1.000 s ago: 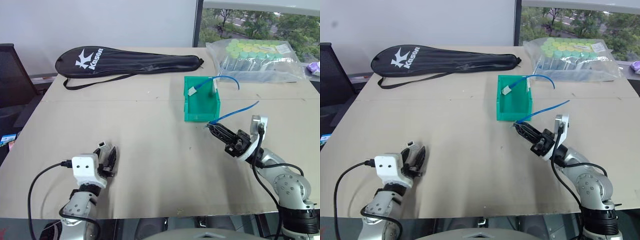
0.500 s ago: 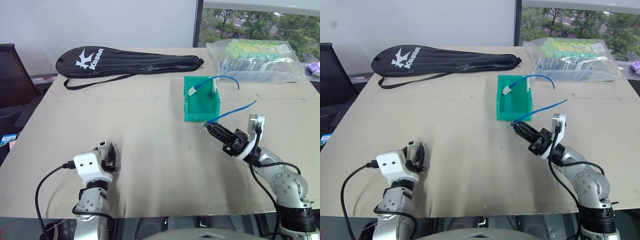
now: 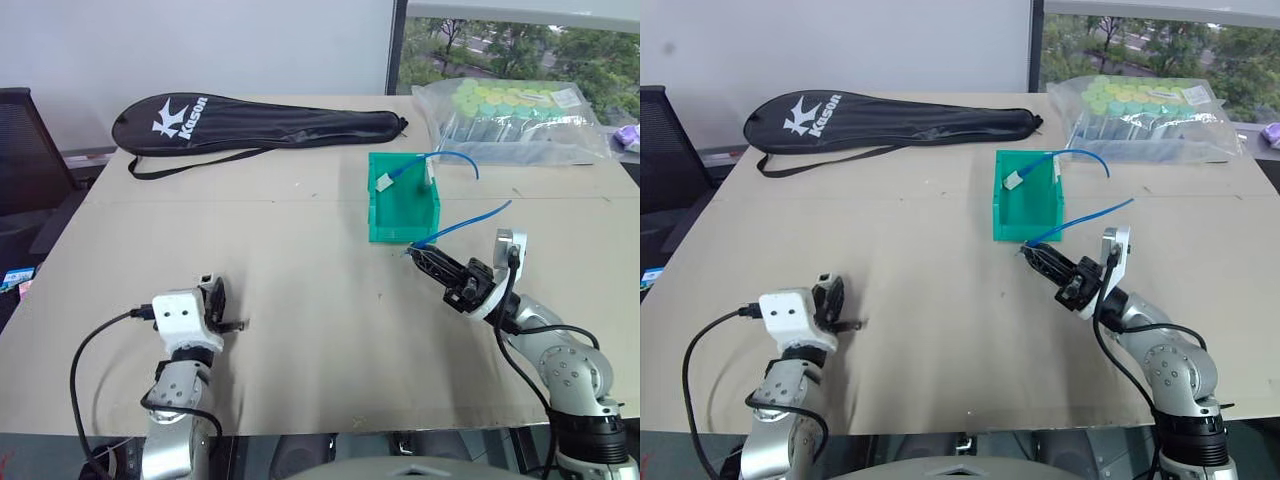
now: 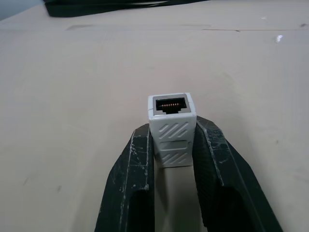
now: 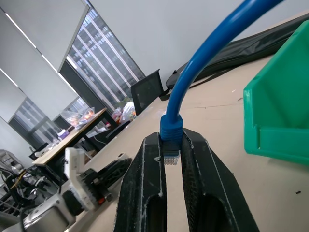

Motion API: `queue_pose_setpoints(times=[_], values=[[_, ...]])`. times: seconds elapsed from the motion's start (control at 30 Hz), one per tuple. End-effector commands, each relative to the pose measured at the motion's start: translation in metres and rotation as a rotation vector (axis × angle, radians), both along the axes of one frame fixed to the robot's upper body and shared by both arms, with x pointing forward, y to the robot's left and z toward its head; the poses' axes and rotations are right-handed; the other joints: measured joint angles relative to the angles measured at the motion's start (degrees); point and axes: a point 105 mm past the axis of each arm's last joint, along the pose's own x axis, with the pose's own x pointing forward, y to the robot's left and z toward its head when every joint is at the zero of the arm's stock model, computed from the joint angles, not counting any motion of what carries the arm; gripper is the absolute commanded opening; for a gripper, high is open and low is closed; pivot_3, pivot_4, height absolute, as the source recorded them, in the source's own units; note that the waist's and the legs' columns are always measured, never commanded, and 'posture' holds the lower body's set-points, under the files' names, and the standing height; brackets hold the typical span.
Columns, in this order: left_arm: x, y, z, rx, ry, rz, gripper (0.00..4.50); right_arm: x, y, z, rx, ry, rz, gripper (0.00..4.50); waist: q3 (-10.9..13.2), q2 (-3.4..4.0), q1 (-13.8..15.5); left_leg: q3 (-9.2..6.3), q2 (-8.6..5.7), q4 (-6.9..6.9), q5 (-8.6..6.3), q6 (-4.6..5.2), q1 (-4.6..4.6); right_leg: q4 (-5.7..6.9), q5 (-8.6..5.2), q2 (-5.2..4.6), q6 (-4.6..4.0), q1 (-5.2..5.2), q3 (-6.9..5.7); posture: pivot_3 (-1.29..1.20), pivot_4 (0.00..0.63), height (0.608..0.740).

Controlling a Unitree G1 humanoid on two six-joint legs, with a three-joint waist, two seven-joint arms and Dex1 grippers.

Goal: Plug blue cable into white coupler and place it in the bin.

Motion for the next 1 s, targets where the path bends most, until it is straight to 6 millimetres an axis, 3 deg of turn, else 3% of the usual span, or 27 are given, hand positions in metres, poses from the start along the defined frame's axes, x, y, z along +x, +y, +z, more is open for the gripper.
queue_pose_setpoints(times=[0.03,0.23,0.43,0.6,0.77,1.0], values=[[0.014,-0.055,0.001,-0.011,0.023,-0.362,0.49,-0.003,0.004,0.014,-0.010,-0.082,0.021,0.00,0.00,0.00,0.11,0.00,-0.01,0.01,0.00,0.00,-0.02,-0.01,0.00,-0.01,0.00,0.00,-0.02,0.00,0.150,0.740],[0.013,-0.139,0.014,0.030,0.052,-0.986,0.49,-0.006,0.013,0.009,-0.227,-0.211,0.074,0.00,0.05,-0.06,-0.30,0.18,-0.06,0.00,-0.07,0.11,-0.11,-0.26,0.02,-0.06,0.03,0.00,0.14,0.00,0.150,0.740],[0.009,-0.185,0.006,0.086,0.135,-1.396,0.49,-0.006,0.019,0.001,-0.401,-0.350,0.100,0.00,0.06,-0.06,-0.31,0.13,-0.07,-0.01,-0.06,0.11,-0.08,-0.26,0.11,0.32,0.21,-0.01,0.13,0.00,0.150,0.740],[0.017,-0.192,-0.004,0.119,0.196,-1.570,0.49,-0.008,0.015,-0.009,-0.505,-0.413,0.114,0.00,0.08,-0.09,-0.20,0.10,-0.04,0.00,-0.06,0.11,-0.09,-0.26,0.12,0.42,0.23,0.01,0.14,0.00,0.150,0.740],[0.034,-0.192,-0.007,0.210,0.200,-1.620,0.49,-0.009,0.009,-0.019,-0.592,-0.442,0.144,0.00,0.07,-0.11,-0.17,0.10,-0.07,0.08,-0.06,0.12,-0.09,-0.25,0.13,0.42,0.22,0.05,0.16,0.00,0.150,0.740],[0.038,-0.189,-0.015,0.349,0.210,-1.712,0.49,-0.009,0.010,-0.028,-0.635,-0.463,0.216,0.00,0.07,-0.12,-0.18,0.10,-0.07,0.09,-0.06,0.12,-0.09,-0.24,0.14,0.42,0.23,0.05,0.17,0.00,0.150,0.740]])
